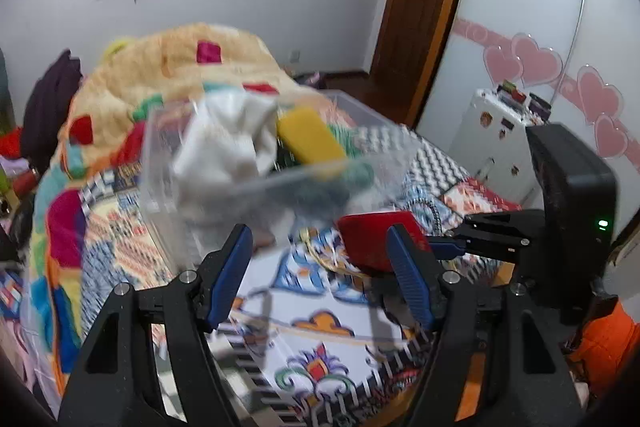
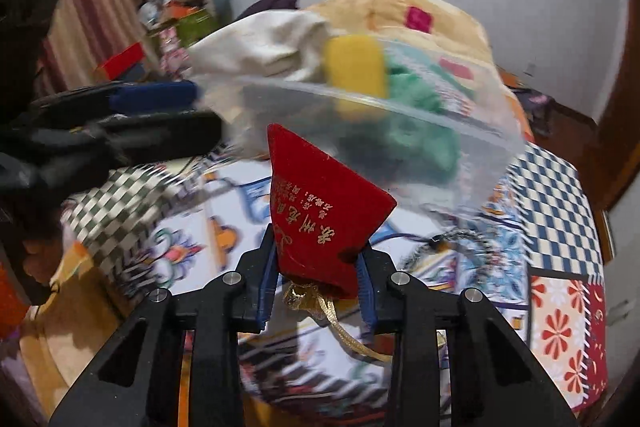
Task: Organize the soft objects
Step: 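Grasp the red pouch with the left gripper while the right gripper grasps the braided bracelet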
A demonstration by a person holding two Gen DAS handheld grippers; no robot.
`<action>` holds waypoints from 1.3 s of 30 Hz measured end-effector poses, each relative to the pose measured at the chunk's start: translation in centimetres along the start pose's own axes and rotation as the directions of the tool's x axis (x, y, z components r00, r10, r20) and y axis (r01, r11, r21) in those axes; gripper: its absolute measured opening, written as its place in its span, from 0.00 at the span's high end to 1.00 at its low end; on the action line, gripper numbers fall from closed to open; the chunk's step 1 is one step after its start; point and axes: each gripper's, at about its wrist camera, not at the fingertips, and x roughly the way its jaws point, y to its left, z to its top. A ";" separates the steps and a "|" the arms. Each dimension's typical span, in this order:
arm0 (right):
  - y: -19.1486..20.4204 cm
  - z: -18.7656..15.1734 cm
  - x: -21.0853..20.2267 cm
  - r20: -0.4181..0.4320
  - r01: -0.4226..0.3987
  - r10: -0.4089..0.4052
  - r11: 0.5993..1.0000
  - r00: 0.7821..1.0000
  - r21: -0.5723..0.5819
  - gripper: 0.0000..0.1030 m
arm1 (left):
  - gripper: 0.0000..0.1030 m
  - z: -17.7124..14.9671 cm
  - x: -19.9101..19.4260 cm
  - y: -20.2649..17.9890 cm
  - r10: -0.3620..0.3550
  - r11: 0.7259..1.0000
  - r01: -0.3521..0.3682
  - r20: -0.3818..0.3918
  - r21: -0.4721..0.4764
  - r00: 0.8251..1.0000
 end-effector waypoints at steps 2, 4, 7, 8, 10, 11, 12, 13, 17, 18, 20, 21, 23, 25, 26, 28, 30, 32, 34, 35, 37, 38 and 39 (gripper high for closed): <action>0.8 -0.2 0.2 -0.019 -0.001 0.000 0.999 1.000 -0.032 0.66 | 0.33 -0.6 0.5 0.0 -0.004 1.000 0.004 -0.027 -0.006 1.000; 1.2 -0.4 0.3 -0.038 0.004 -0.005 0.999 0.999 -0.049 0.61 | 0.33 -1.1 0.9 0.0 -0.008 1.000 0.007 -0.051 -0.013 0.999; 0.4 -0.8 -0.2 -0.040 0.001 -0.002 1.000 0.999 -0.026 0.52 | 0.33 -1.4 1.4 -0.2 -0.017 1.000 0.016 -0.072 -0.016 0.997; 0.1 -0.9 -0.5 -0.038 0.004 -0.004 1.000 0.999 -0.016 0.49 | 0.33 -1.4 1.5 -0.4 -0.019 1.000 0.019 -0.074 -0.013 0.997; -0.5 -1.7 -1.6 -0.031 0.014 -0.014 1.000 0.999 0.006 0.48 | 0.33 -1.3 1.7 -0.7 -0.021 1.000 0.021 -0.075 -0.004 0.997; -0.9 -1.9 -2.1 -0.028 0.020 -0.020 1.000 0.999 0.015 0.48 | 0.33 -1.2 1.7 -0.8 -0.024 1.000 0.024 -0.072 -0.001 0.997; -1.5 -2.1 -2.7 -0.021 0.032 -0.031 0.999 0.999 0.027 0.48 | 0.33 -1.0 1.7 -1.1 -0.029 1.000 0.029 -0.069 0.002 0.997; -1.5 -2.0 -3.2 -0.014 0.045 -0.045 0.998 0.999 0.037 0.48 | 0.33 -0.9 1.9 -1.2 -0.032 0.999 0.033 -0.068 0.006 0.997; -3.3 -2.5 -4.9 0.016 0.098 -0.100 0.991 0.995 0.094 0.48 | 0.32 -0.1 2.8 -2.3 -0.046 0.999 0.048 -0.076 0.024 0.996; -3.7 -2.7 -5.1 0.019 0.109 -0.111 0.988 0.994 0.109 0.48 | 0.31 0.0 3.2 -2.6 -0.052 0.998 0.054 -0.084 0.031 0.995; -4.7 -2.7 -5.0 0.018 0.129 -0.132 0.981 0.991 0.143 0.48 | 0.31 0.3 4.3 -3.4 -0.046 0.998 0.051 -0.104 0.046 0.993; -4.9 -2.8 -5.0 0.018 0.135 -0.139 0.979 0.990 0.155 0.48 | 0.31 0.5 4.9 -3.7 -0.046 0.997 0.052 -0.117 0.053 0.992; -5.5 -2.6 -4.4 0.012 0.148 -0.152 0.974 0.988 0.173 0.48 | 0.31 0.7 6.0 -4.3 -0.044 0.997 0.052 -0.144 0.055 0.989; -6.1 -2.5 -3.5 -0.008 0.156 -0.157 0.970 0.988 0.187 0.48 | 0.31 0.9 7.1 -4.4 -0.047 0.998 0.054 -0.178 0.036 0.983; -6.4 -2.5 -3.2 -0.016 0.151 -0.151 0.970 0.988 0.190 0.48 | 0.31 1.0 7.7 -4.4 -0.047 0.998 0.053 -0.194 0.022 0.980; -6.8 -2.7 -2.6 -0.037 0.133 -0.128 0.972 0.991 0.194 0.48 | 0.32 1.0 8.7 -4.2 -0.060 0.998 0.061 -0.229 -0.003 0.972; -7.0 -2.8 -2.2 -0.055 0.126 -0.118 0.974 0.991 0.190 0.48 | 0.41 0.8 9.4 -4.2 -0.054 0.999 0.054 -0.252 -0.007 0.966; -6.9 -2.8 -1.8 -0.067 0.121 -0.110 0.974 0.992 0.189 0.48 | 0.43 0.6 9.5 -4.2 -0.051 0.999 0.051 -0.253 -0.005 0.966; -7.0 -2.9 -1.8 -0.063 0.114 -0.103 0.973 0.993 0.200 0.48 | 0.47 0.6 9.2 -4.2 -0.049 0.999 0.051 -0.244 0.001 0.969; -7.1 -2.9 -1.8 -0.060 0.107 -0.097 0.973 0.994 0.205 0.52 | 0.49 0.6 9.2 -4.2 -0.048 0.999 0.050 -0.240 0.002 0.969; -7.2 -2.9 -1.9 -0.050 0.092 -0.084 0.973 0.995 0.213 0.65 | 0.53 0.6 9.1 -4.1 -0.052 0.999 0.052 -0.231 -0.003 0.972; -7.2 -2.9 -2.0 -0.044 0.092 -0.085 0.972 0.995 0.214 0.72 | 0.56 0.6 9.1 -4.0 -0.058 0.998 0.057 -0.228 -0.010 0.972; -7.1 -2.9 -2.2 -0.035 0.092 -0.087 0.972 0.996 0.215 0.74 | 0.58 0.5 9.0 -3.9 -0.064 0.998 0.061 -0.225 -0.019 0.972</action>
